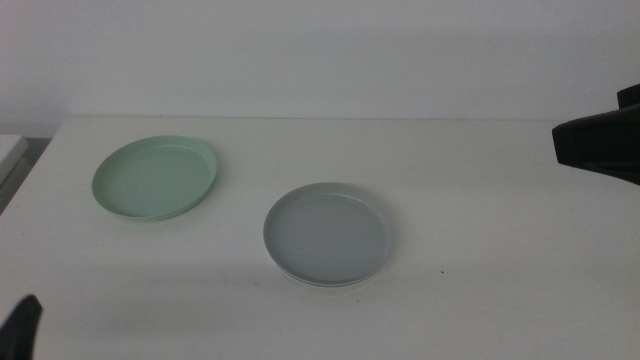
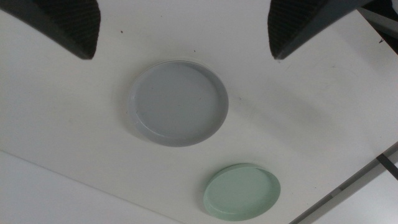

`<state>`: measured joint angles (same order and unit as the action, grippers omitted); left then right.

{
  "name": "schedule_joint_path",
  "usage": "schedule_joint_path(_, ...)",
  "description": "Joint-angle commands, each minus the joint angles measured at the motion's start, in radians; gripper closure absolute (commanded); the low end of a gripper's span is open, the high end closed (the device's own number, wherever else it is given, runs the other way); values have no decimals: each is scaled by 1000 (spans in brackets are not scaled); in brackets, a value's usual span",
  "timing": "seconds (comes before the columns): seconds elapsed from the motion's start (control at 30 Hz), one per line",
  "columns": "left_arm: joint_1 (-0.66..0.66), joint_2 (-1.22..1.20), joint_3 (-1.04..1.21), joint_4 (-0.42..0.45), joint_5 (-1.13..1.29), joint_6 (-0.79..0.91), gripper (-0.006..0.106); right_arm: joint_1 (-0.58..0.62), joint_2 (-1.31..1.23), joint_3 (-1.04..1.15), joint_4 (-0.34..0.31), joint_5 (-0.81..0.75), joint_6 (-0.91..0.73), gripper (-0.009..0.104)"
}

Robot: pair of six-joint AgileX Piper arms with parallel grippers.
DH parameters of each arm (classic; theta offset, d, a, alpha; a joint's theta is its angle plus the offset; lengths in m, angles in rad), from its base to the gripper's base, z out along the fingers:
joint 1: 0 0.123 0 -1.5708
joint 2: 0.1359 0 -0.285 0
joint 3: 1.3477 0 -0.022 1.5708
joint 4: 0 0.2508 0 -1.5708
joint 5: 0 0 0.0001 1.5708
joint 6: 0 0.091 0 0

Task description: Stack the three bowls on top of each other.

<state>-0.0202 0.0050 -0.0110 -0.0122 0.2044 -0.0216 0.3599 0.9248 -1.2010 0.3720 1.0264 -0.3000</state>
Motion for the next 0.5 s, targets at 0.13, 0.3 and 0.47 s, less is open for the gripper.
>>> schedule_joint_path(0.13, 64, 276, -285, -4, 111, -1, 7, -2, -3, 4, -3, -9, -11, 2)
schedule_joint_path(0.3, 72, 575, -566, -4, 302, 49, 7, -2, -3, 4, -3, -9, -11, 2)
schedule_joint_path(0.47, 72, 778, -676, -9, 368, 47, 7, -2, -3, 4, -3, -9, -11, 2)
